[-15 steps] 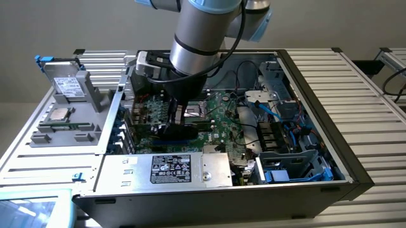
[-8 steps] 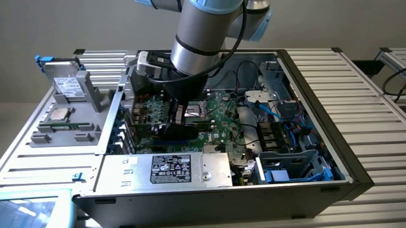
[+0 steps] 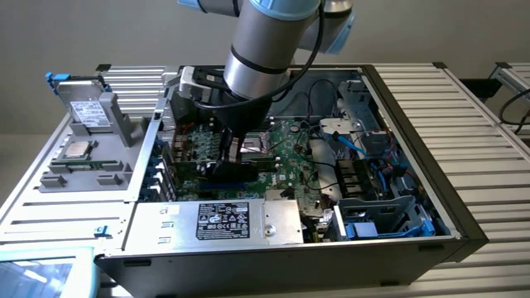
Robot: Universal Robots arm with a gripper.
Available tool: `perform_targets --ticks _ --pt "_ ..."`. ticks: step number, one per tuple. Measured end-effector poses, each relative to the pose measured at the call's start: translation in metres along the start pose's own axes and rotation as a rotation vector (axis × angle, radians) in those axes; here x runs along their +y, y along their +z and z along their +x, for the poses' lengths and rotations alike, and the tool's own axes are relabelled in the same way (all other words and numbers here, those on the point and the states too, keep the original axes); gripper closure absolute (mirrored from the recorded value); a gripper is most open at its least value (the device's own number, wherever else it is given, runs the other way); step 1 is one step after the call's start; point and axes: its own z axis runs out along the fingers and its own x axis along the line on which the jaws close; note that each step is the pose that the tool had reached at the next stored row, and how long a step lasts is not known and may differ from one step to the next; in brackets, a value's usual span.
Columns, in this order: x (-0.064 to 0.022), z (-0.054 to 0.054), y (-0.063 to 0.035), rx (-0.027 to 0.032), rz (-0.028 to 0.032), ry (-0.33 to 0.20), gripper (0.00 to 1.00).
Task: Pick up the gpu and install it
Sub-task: 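Insert the gpu into the slot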
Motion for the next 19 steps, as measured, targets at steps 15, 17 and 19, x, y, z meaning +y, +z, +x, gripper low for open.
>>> perform_targets --ticks 15,17,19 --pt "-0.0078 0.008 -0.0025 -0.0026 -0.0465 -0.001 0.72" --pt "-0.0117 0.008 -0.0035 -0.0046 -0.0469 -0.002 0.72" --pt "-0.0144 0.008 -0.0038 -0.0063 -0.0489 -0.002 0.72"
